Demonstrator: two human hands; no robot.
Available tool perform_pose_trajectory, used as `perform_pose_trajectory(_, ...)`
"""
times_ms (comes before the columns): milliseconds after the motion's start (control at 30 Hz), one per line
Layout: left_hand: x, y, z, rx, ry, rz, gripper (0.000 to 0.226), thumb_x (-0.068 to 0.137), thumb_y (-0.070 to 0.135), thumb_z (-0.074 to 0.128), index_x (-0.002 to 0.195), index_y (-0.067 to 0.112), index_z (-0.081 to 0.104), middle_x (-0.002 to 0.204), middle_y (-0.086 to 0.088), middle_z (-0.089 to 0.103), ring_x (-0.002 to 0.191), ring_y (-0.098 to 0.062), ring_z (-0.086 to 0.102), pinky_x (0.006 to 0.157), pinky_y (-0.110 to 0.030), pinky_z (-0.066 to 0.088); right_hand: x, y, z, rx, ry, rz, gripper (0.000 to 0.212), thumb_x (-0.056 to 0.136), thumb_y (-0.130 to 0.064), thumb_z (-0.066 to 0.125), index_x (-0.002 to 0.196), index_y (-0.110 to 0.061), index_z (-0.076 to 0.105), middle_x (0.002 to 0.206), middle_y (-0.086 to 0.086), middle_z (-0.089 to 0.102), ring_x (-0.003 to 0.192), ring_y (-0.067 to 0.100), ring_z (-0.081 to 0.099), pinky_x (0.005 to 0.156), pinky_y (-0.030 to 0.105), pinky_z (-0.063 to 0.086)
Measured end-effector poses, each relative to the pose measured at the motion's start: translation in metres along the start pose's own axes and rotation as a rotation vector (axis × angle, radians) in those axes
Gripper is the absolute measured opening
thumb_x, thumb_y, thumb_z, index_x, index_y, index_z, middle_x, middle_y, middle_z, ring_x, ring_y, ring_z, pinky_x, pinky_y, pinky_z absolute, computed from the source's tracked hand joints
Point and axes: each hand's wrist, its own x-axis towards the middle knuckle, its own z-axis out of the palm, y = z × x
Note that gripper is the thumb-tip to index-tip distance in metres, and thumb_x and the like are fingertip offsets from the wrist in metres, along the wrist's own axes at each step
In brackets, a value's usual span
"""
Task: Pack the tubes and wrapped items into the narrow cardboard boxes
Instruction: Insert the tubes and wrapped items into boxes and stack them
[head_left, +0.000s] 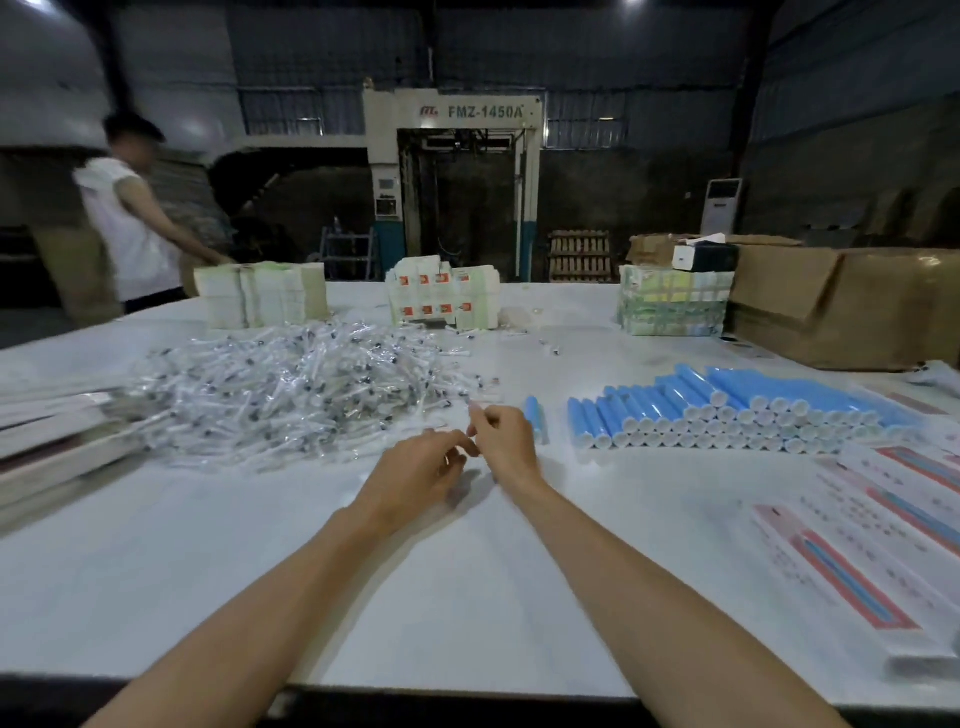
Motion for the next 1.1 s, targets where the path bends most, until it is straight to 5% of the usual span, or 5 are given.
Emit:
perform_pose_trajectory(300,-0.015,-0.032,-0.039,0.196,0.046,-0.139,0.021,0.107,0.027,0.059,0.126,0.029,0.068,0.105,0.011,0.075,0.092,-0.012,0.069,0.075,-0.032,0.053,0.016,0.024,0.015,0.065,-0.032,0.038,0.039,0.104,-0.033,0.059,0.074,-0.011,0.07,0.058,0.001,0.063,0.055,0.015,0.056,0.061,0.032,0.046)
perform_pose_trajectory(467,-0.051,-0.092,-0.114,0.418,0.134,-0.369,0.025,0.104,0.018,0.063,0.128,0.019,0.068,0.121,-0.006,0.075,0.112,-0.028,0.068,0.086,-0.043,0.058,0.008,0.023,0.019,0.056,-0.056,-0.046,0.04,0.104,-0.035,0.059,0.073,-0.012,0.07,0.058,-0.001,0.064,0.054,0.015,0.056,0.058,0.032,0.047)
perform_pose_trajectory(733,-0.123,-0.189,-0.208,0.996,-0.026,-0.827,0.053,0.103,0.036,0.061,0.146,0.008,0.048,0.147,-0.016,0.052,0.138,-0.036,0.048,0.112,-0.049,0.044,-0.001,0.019,0.018,0.037,-0.091,-0.115,0.041,0.103,-0.037,0.061,0.07,-0.014,0.069,0.056,-0.006,0.064,0.055,0.015,0.059,0.066,0.045,0.058)
perform_pose_trajectory(933,-0.146,-0.215,-0.207,1.294,-0.137,-0.744,0.05,0.102,0.055,0.058,0.141,0.024,0.057,0.141,-0.001,0.053,0.132,-0.023,0.052,0.098,-0.036,0.049,-0.001,0.019,0.018,0.033,-0.109,-0.126,0.04,0.102,-0.038,0.061,0.07,-0.016,0.069,0.057,-0.001,0.065,0.056,0.017,0.059,0.07,0.049,0.059)
perform_pose_trajectory(1100,-0.145,-0.221,-0.208,1.274,-0.058,-0.677,0.04,0.102,0.039,0.065,0.134,0.017,0.062,0.131,-0.005,0.063,0.122,-0.028,0.061,0.092,-0.04,0.052,0.0,0.019,0.017,0.031,-0.113,-0.118,0.04,0.102,-0.038,0.061,0.07,-0.015,0.069,0.058,0.002,0.065,0.055,0.017,0.057,0.068,0.05,0.059)
